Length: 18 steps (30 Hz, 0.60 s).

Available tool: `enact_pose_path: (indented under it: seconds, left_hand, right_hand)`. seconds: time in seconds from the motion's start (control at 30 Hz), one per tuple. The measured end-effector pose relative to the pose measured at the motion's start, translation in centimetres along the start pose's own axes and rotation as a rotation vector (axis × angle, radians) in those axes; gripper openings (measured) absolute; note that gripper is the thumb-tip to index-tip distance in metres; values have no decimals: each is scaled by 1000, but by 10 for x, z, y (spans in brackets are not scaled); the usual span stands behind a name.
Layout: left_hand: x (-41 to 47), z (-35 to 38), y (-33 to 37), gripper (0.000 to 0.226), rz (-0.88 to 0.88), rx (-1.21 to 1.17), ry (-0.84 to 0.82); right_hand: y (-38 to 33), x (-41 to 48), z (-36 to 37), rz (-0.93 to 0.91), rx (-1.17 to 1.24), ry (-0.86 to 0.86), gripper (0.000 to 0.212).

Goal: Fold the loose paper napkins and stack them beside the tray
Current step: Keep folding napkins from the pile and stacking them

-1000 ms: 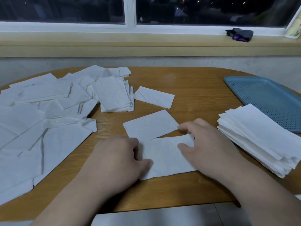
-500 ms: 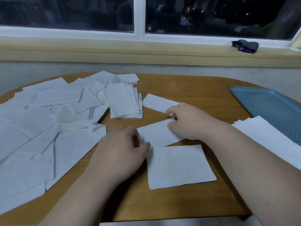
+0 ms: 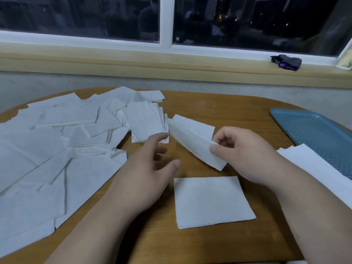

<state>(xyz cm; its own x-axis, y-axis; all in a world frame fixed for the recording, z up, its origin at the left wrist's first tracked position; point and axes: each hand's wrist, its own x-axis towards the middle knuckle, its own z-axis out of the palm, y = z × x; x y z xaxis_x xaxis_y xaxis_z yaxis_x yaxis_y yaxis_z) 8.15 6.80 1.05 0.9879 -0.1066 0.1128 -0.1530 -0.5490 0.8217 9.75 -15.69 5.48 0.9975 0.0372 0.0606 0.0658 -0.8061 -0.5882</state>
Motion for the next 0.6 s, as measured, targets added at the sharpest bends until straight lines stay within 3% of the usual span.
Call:
enact_pose_path:
  seconds: [0.17,0.27,0.4,0.6]
  left_hand:
    - [-11,10,15,45,178,-120,1]
    - [-15,14,16,59,185,-75,-24]
    - [-22,16,20,49,144,-83,-99]
    - [-24,16,15,50,136,-90,-123]
  right_hand:
    - [8,-46,-13,-24,289,-26,8]
    - [16,-57,-17,-59,429,-74,9]
    - [24,-64,-15,-18,671,-79,5]
    - [36,-65,1,111,688,7,14]
